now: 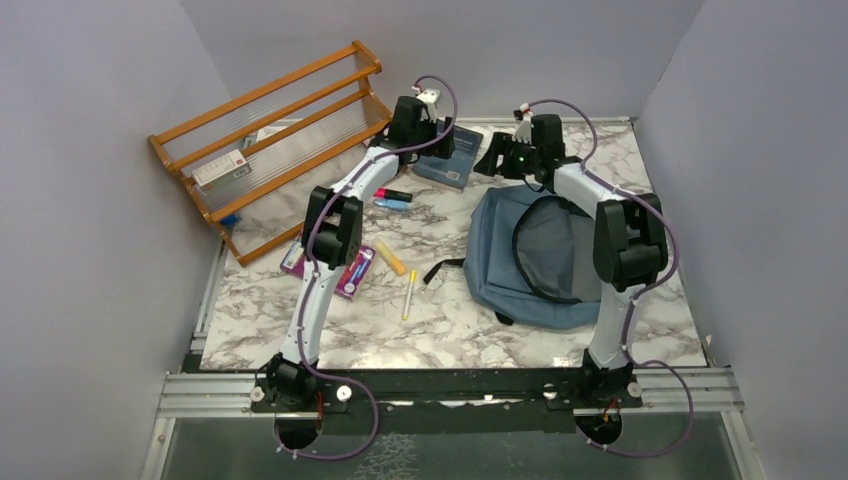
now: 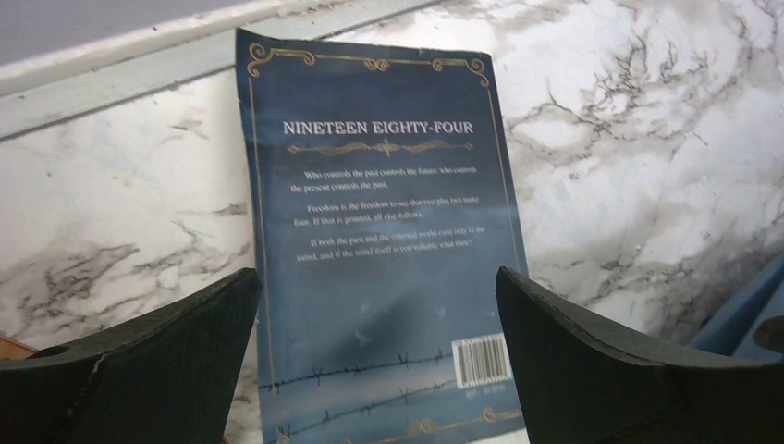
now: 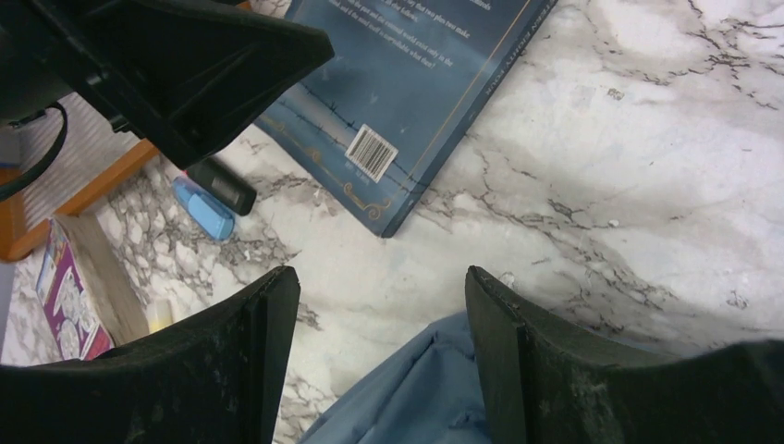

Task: Pack the student bag
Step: Pick up the book from the center of the board.

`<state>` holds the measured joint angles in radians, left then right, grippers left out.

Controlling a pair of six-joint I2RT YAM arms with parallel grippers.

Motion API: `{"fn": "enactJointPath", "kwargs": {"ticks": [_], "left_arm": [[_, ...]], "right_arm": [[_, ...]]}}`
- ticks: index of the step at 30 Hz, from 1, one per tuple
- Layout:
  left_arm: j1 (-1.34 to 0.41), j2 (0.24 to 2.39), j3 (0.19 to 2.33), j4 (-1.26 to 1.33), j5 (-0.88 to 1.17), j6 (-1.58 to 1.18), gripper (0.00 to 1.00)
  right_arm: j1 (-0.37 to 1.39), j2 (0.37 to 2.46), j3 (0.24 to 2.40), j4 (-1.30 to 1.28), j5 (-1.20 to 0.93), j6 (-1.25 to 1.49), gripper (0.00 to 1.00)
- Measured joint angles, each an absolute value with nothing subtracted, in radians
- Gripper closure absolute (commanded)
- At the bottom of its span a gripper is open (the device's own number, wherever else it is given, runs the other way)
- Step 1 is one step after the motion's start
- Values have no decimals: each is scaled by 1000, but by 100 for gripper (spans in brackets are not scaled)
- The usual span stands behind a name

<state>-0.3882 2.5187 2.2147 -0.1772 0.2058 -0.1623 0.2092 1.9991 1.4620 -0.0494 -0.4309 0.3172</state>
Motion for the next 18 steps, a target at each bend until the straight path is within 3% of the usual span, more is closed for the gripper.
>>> {"fn": "enactJointPath", "kwargs": {"ticks": [14, 18], "left_arm": [[-373, 2650, 2355, -242, 150, -156, 1], [-368, 2663, 2363, -247, 183, -152, 6]], "right_arm": [[209, 2175, 1619, -80, -411, 374, 29], [209, 2199, 1619, -85, -405, 384, 29]]}}
